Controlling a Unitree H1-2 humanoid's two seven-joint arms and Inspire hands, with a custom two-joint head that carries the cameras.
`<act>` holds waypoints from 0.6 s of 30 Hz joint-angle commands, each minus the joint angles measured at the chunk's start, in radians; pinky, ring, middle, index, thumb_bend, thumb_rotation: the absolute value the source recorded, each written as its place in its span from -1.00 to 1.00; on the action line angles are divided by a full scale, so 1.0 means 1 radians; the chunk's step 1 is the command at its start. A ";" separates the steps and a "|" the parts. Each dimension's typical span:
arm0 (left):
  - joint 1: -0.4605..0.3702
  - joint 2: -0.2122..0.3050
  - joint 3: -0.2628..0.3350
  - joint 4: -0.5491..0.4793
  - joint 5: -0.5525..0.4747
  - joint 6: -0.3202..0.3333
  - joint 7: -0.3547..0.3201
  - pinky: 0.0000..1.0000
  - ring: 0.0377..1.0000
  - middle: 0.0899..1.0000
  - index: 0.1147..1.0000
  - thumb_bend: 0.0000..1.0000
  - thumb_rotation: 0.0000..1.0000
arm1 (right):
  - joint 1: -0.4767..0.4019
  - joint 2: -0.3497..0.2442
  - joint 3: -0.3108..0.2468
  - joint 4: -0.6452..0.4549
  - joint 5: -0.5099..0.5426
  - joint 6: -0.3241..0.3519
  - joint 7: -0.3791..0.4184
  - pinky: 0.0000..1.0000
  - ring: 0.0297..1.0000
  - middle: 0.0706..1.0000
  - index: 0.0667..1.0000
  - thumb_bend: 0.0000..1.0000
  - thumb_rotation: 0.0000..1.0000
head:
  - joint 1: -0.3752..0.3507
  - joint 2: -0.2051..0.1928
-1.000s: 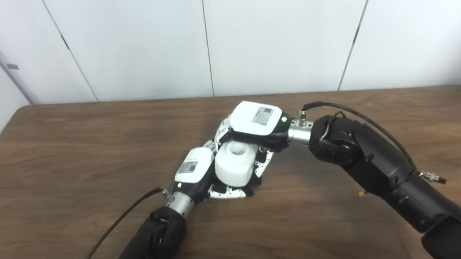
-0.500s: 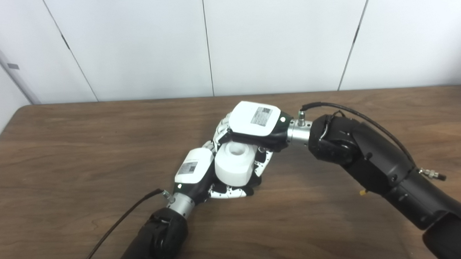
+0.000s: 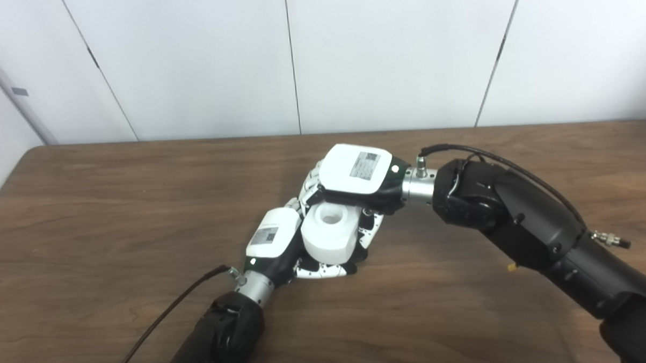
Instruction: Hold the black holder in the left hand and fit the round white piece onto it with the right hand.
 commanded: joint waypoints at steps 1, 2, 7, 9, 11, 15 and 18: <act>0.101 -0.009 -0.067 0.077 0.027 0.038 -0.078 0.94 0.91 0.73 -0.17 0.05 -0.89 | 0.005 -0.014 -0.005 -0.014 -0.024 0.014 0.054 0.49 0.53 0.47 0.63 0.74 -0.41 | 0.000 0.001; 0.101 -0.009 -0.068 0.077 0.029 0.038 -0.077 0.95 0.91 0.72 -0.17 0.05 -0.89 | 0.008 -0.013 -0.010 -0.017 -0.025 0.015 0.057 0.49 0.53 0.47 0.67 0.76 -0.42 | 0.000 0.001; 0.102 -0.009 -0.068 0.076 0.030 0.040 -0.078 0.94 0.90 0.72 -0.17 0.05 -0.89 | 0.017 -0.008 -0.028 -0.022 -0.023 0.015 0.068 0.49 0.53 0.48 0.77 0.81 -0.48 | 0.000 0.001; 0.103 -0.009 -0.068 0.076 0.029 0.039 -0.076 0.94 0.90 0.72 -0.17 0.05 -0.89 | 0.021 -0.006 -0.033 -0.024 -0.023 0.016 0.069 0.50 0.53 0.49 0.80 0.82 -0.49 | -0.001 0.003; 0.105 -0.009 -0.068 0.075 0.028 0.038 -0.076 0.95 0.90 0.72 -0.17 0.05 -0.89 | 0.023 -0.002 -0.042 -0.028 -0.019 0.020 0.065 0.51 0.53 0.51 0.86 0.81 -0.50 | -0.001 0.003; 0.105 -0.008 -0.068 0.072 0.027 0.039 -0.079 0.96 0.90 0.73 -0.17 0.05 -0.89 | 0.024 0.006 -0.058 -0.027 -0.021 0.016 0.051 0.51 0.53 0.53 0.95 0.80 -0.49 | -0.003 0.004; 0.105 -0.006 -0.068 0.069 0.028 0.042 -0.084 0.95 0.91 0.73 -0.17 0.05 -0.89 | 0.026 0.011 -0.070 -0.022 -0.020 0.009 0.039 0.46 0.51 0.51 0.96 0.80 -0.50 | -0.003 0.005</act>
